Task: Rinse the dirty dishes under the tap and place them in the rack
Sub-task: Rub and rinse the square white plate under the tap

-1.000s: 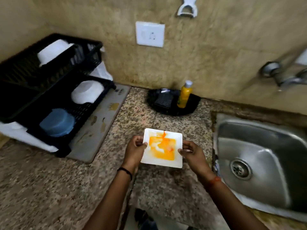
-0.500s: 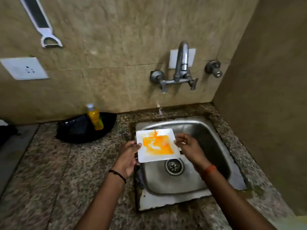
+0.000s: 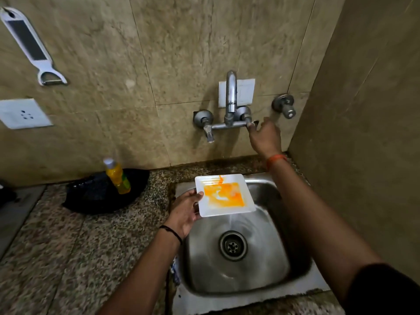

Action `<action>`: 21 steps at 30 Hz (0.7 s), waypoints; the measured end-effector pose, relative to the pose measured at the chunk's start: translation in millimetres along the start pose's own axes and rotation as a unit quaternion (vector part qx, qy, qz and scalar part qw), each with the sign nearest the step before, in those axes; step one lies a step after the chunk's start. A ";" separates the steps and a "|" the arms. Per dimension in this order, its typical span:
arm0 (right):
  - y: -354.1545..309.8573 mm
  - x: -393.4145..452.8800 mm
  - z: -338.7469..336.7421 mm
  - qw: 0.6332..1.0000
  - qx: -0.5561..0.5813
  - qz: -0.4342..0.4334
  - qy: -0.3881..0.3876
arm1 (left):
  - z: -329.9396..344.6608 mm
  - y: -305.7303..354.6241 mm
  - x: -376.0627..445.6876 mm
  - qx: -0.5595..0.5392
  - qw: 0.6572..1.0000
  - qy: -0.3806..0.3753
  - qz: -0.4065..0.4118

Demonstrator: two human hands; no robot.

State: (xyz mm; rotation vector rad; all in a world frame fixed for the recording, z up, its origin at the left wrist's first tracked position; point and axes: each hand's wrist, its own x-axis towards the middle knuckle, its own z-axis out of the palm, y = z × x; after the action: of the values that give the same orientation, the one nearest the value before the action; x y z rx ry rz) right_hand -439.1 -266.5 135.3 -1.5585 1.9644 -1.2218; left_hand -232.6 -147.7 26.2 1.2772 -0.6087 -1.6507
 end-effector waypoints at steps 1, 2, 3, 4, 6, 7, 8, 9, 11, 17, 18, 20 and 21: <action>-3.5 10.0 2.8 1.000 -0.024 -0.006 0.008 | 1.6 2.1 4.7 -0.004 1.000 0.000 0.003; -5.0 18.6 7.0 0.999 -0.043 -0.006 0.007 | 3.2 4.2 8.1 -0.007 1.000 -0.001 0.004; -5.6 26.1 10.9 0.998 -0.060 -0.004 0.002 | 4.8 6.2 12.2 -0.009 1.000 -0.002 0.005; -5.3 32.0 14.5 0.997 -0.075 -0.005 -0.001 | 6.6 8.3 15.1 -0.009 1.000 -0.004 0.006; -3.3 39.5 19.6 0.995 -0.100 -0.010 0.004 | 8.4 10.7 21.9 -0.013 1.000 -0.007 0.004; -1.7 40.8 21.1 0.994 -0.110 -0.015 0.005 | 8.7 11.0 25.1 -0.015 1.000 -0.009 0.003; 0.7 41.1 22.7 0.992 -0.123 -0.024 0.002 | 8.8 10.7 28.4 -0.018 1.000 -0.011 0.002; 1.9 40.8 23.6 0.990 -0.137 -0.036 -0.002 | 8.9 10.0 32.1 -0.022 1.000 -0.011 -0.001; 4.3 38.9 23.1 0.987 -0.155 -0.043 -0.005 | 9.3 7.3 37.5 -0.027 1.000 -0.010 -0.006; 11.4 48.4 23.0 0.998 -0.063 0.013 0.016 | 13.2 2.2 44.0 -0.029 0.999 -0.019 -0.008; 12.0 48.3 20.5 0.999 -0.035 0.023 0.022 | 13.4 1.9 44.6 -0.029 0.999 -0.023 -0.011; 15.7 44.2 16.0 0.999 -0.005 0.029 0.017 | 14.1 1.8 45.7 -0.029 0.999 -0.024 -0.016; 18.1 39.2 14.5 1.000 0.006 0.026 0.009 | 14.9 2.0 46.5 -0.029 0.999 -0.023 -0.016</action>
State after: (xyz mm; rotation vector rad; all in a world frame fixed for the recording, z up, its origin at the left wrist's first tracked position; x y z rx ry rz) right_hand -452.8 -307.8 121.9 -1.4865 1.9912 -1.2288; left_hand -246.9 -192.0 11.1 1.2148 -0.5668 -1.7166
